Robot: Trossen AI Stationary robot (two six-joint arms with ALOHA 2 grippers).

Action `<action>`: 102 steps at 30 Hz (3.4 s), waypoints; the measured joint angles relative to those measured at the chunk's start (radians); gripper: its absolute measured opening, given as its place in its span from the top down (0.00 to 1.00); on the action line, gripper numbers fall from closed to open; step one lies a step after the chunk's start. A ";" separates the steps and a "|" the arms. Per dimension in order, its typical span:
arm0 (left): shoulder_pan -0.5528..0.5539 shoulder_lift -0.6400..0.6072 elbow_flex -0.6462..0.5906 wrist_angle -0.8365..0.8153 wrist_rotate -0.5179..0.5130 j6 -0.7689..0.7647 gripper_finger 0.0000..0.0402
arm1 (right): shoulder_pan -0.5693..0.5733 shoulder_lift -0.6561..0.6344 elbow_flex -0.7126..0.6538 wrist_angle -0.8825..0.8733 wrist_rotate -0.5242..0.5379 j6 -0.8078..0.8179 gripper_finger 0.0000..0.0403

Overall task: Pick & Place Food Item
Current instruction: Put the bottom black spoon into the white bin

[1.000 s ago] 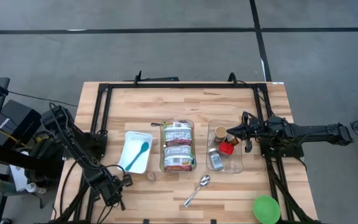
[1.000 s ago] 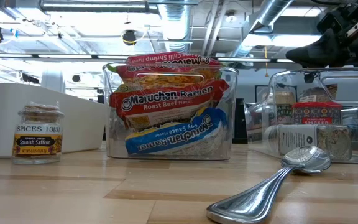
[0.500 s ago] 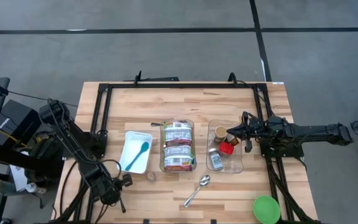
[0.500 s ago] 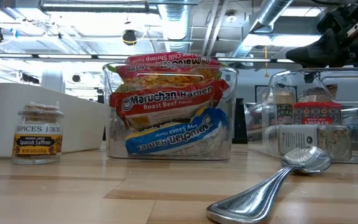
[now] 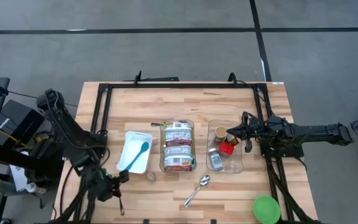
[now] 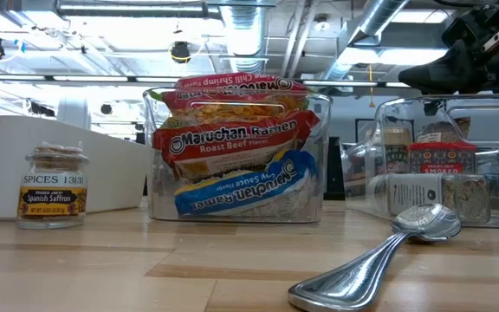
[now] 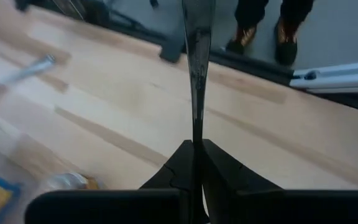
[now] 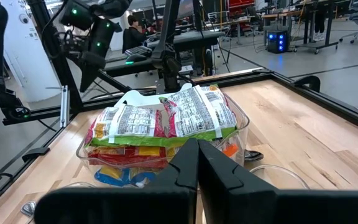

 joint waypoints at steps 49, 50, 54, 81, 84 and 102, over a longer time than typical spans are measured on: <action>0.001 -0.209 0.001 0.275 -0.726 0.048 0.97 | 0.000 0.000 0.000 0.000 0.000 0.000 1.00; 0.001 -0.209 0.001 0.281 -0.735 0.042 0.97 | 0.000 0.000 0.000 0.000 0.000 0.000 1.00; 0.001 -0.209 0.001 0.283 -0.777 -0.049 0.97 | 0.000 0.000 0.000 0.000 0.000 0.000 1.00; 0.002 -0.209 0.001 0.151 -0.966 -0.712 0.98 | 0.000 0.000 0.000 0.000 0.000 0.000 1.00; 0.002 -0.209 0.001 0.107 -0.980 -0.844 0.98 | 0.000 0.000 0.000 0.000 0.000 0.000 1.00; 0.162 -0.209 0.001 -0.129 -0.789 -1.346 0.98 | 0.000 0.000 0.000 0.000 0.000 0.000 1.00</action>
